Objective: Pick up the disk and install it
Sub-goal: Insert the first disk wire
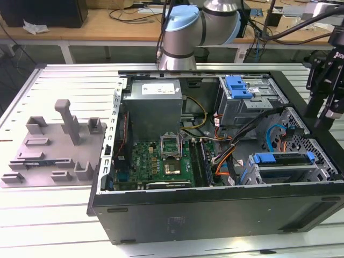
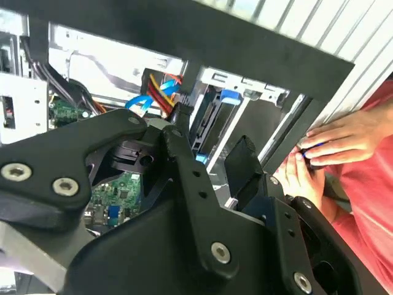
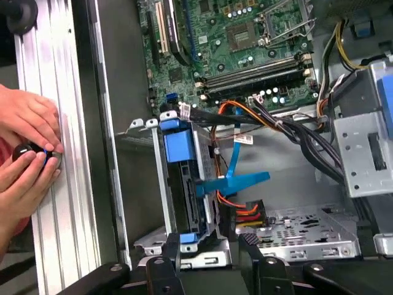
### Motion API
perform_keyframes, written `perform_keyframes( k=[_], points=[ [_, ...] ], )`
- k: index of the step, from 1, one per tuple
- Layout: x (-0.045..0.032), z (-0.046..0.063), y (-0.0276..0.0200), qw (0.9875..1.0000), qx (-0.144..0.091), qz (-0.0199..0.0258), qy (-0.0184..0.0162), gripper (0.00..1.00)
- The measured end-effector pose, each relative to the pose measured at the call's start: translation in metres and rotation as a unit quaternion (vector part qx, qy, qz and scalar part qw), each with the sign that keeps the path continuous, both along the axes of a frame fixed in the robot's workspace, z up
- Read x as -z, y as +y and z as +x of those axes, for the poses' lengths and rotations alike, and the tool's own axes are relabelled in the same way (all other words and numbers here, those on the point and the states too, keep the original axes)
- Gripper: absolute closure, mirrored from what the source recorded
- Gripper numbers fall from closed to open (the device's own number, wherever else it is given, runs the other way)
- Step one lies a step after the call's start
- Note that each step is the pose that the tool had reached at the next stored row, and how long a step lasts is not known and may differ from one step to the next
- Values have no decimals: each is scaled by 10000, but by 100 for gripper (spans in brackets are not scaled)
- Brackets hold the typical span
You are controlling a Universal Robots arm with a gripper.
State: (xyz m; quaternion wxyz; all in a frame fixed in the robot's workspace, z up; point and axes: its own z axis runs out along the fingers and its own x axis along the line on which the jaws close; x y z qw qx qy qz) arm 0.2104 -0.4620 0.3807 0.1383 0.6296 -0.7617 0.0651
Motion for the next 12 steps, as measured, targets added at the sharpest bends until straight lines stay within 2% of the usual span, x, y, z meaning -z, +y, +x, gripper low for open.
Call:
perform_keyframes(
  k=[1, 2, 3, 4, 5, 6, 7, 12],
  points=[
    [10, 6, 8, 10000, 16, -52, 2, 49],
    [17, 7, 25, 9999, 20, -160, 5, 49],
    [26, 7, 52, 9996, 20, -297, 6, 49],
    [37, -5, 99, 9992, 22, -407, 5, 49],
    [44, -22, 127, 9990, 21, -445, 4, 49],
    [49, -44, 153, 9989, 21, -462, 1, 49],
    [59, -67, 180, 9989, 21, -465, -6, 49],
    [127, -79, 236, 9989, 22, -467, -14, 49]
  ],
)
